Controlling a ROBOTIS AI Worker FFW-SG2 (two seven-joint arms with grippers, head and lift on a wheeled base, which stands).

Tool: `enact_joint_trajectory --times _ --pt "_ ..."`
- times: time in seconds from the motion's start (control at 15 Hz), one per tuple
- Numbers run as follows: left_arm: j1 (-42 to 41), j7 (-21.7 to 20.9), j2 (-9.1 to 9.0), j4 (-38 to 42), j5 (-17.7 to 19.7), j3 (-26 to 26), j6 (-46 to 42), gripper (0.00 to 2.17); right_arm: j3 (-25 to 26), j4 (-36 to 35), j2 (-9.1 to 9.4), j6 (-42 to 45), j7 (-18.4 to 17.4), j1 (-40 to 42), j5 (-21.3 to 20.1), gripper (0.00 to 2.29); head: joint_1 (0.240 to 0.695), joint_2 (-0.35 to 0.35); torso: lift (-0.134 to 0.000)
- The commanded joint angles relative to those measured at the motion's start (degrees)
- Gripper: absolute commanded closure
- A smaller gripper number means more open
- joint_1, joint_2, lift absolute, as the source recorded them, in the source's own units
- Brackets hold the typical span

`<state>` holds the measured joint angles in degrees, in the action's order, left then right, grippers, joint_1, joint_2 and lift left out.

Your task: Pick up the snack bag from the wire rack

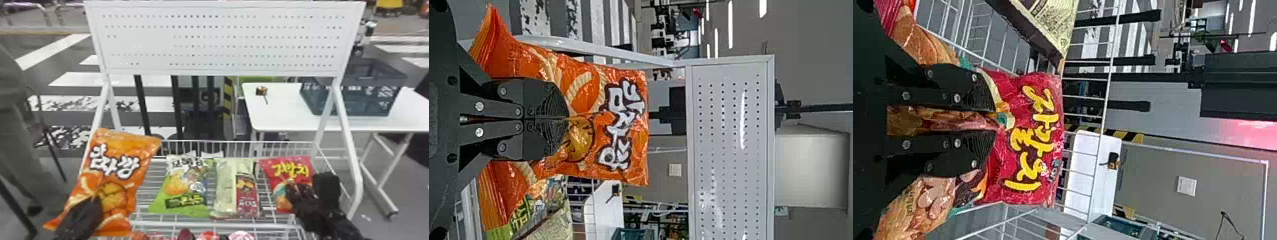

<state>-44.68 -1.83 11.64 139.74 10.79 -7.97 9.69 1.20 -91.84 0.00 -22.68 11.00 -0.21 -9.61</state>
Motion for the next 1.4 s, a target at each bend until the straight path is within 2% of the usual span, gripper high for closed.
enact_joint_trajectory --times 0.0,0.2,0.4,0.6,0.8,0.93,1.13,1.33 --pt "-0.84 -0.01 -0.04 0.62 -0.07 -0.12 -0.41 2.02 -1.12 -5.37 0.05 -0.67 -0.10 3.02 0.74 2.25 0.499 0.000 0.000" --pt "-1.64 0.08 -0.04 1.59 -0.07 -0.12 -0.93 2.02 -3.58 -18.03 0.05 -0.84 -1.68 10.75 1.26 2.24 0.499 0.000 0.000" --pt "-2.16 0.08 -0.12 1.85 -0.16 -0.12 -1.99 2.02 -3.84 -31.04 0.05 -1.19 -1.07 20.25 4.60 2.24 0.499 0.000 0.000" --pt "-2.34 0.34 -0.12 1.85 -0.07 -0.29 -2.16 2.02 -1.38 -40.09 0.05 3.73 -0.63 30.79 8.65 2.24 0.499 0.000 0.000" --pt "-2.25 0.78 -0.21 1.77 -0.16 -0.38 -2.16 2.02 1.87 -45.54 0.05 11.82 -0.28 40.64 11.46 2.24 0.499 0.000 0.000" --pt "-1.81 1.04 -0.48 1.15 -0.16 -0.38 -2.16 2.02 4.07 -47.38 0.05 16.21 0.60 46.00 14.89 2.24 0.499 0.000 0.000" --pt "-0.93 1.04 -0.65 0.10 -0.16 -0.38 -1.99 2.02 5.12 -48.97 0.05 18.49 1.66 50.13 14.89 2.24 0.499 0.000 0.000" --pt "-0.49 1.04 -0.65 -0.17 -0.16 -0.56 -1.99 2.02 4.86 -50.11 0.05 18.32 2.10 50.83 14.62 2.24 0.499 0.000 0.000"
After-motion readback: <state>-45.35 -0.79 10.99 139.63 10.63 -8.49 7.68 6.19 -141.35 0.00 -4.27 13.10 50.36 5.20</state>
